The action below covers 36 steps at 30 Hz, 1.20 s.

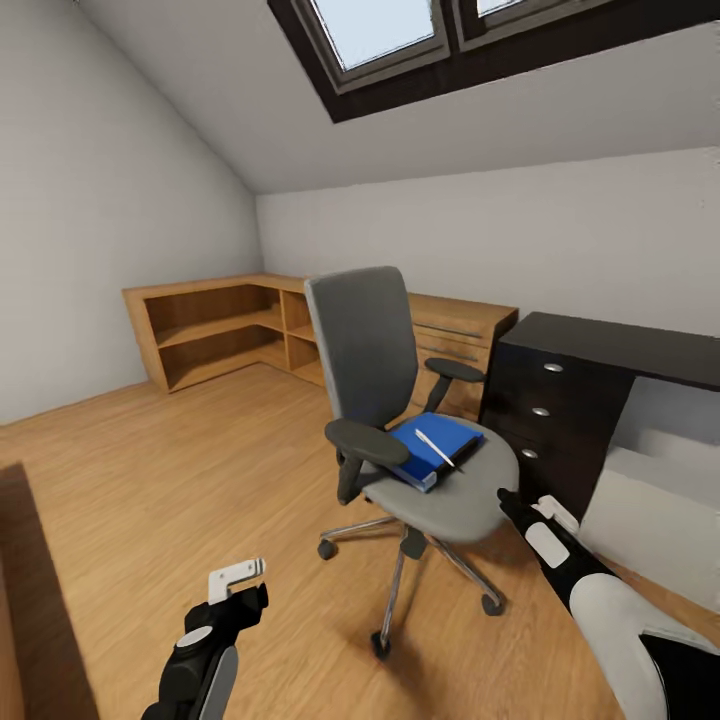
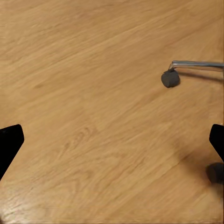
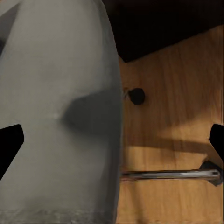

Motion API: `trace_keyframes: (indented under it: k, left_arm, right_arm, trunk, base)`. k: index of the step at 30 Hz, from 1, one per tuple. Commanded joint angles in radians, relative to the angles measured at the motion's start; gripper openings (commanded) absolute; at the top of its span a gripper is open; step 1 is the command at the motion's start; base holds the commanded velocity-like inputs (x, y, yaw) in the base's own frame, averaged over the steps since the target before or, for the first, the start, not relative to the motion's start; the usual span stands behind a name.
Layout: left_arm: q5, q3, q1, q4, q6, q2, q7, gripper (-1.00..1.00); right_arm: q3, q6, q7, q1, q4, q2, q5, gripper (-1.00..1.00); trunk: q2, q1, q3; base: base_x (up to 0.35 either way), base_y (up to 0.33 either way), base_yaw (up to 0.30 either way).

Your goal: In the bedroom, organize the workspace by keeping the computer under the desk, ensuring the monitor is on the desk, placing the keyboard on the desk next to the monitor, placing the mouse on the desk next to the keyboard, moving the folder from the swivel chair onto the desk next to the mouse, stacking the notebook on top of the folder with the pen on top of the notebook, and positioning the swivel chair next to the desk.

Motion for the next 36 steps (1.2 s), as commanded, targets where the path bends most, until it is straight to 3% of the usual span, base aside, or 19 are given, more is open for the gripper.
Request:
trace_keyframes:
  k: [1, 8, 16, 17, 19, 36]
  left_arm:
    - [0.011, -0.002, 0.0, -0.001, 0.003, 0.0, 0.009, 1.0]
    - [0.011, -0.002, 0.0, -0.001, 0.003, 0.0, 0.008, 1.0]
    - [0.01, -0.002, 0.0, -0.001, 0.003, 0.0, 0.006, 1.0]
    - [0.009, -0.002, 0.0, -0.001, 0.003, 0.0, 0.008, 1.0]
    - [0.009, -0.002, -0.001, -0.001, 0.003, 0.0, 0.008, 1.0]
    - [0.006, -0.064, -0.001, -0.001, -0.002, 0.0, 0.008, 1.0]
  right_arm:
    - [0.003, -0.001, -0.004, 0.0, -0.001, 0.0, -0.011, 1.0]
    - [0.001, 0.008, -0.007, 0.0, -0.003, 0.009, -0.012, 1.0]
    - [-0.003, 0.027, -0.004, 0.0, 0.001, 0.015, -0.021, 1.0]
    - [-0.003, 0.074, -0.004, 0.0, 0.002, 0.014, -0.1, 1.0]
    - [-0.003, 0.08, -0.004, 0.0, 0.002, 0.014, -0.107, 1.0]
    - [-0.004, 0.147, -0.002, 0.0, 0.0, 0.013, -0.116, 1.0]
  trunk:
    - [0.0, -0.001, -0.001]
    - [0.0, -0.001, -0.001]
    - [0.0, -0.001, -0.001]
    - [0.0, -0.001, -0.002]
    - [0.0, -0.001, -0.004]
    - [0.0, -0.001, -0.007]
  base:
    - [-0.327, 0.0, 0.0]
    - [-0.288, 0.0, 0.0]
    - [-0.055, 0.0, 0.005]
    - [0.0, 0.0, 0.193]
    - [0.0, 0.0, 0.196]
    - [0.026, 0.0, 0.033]
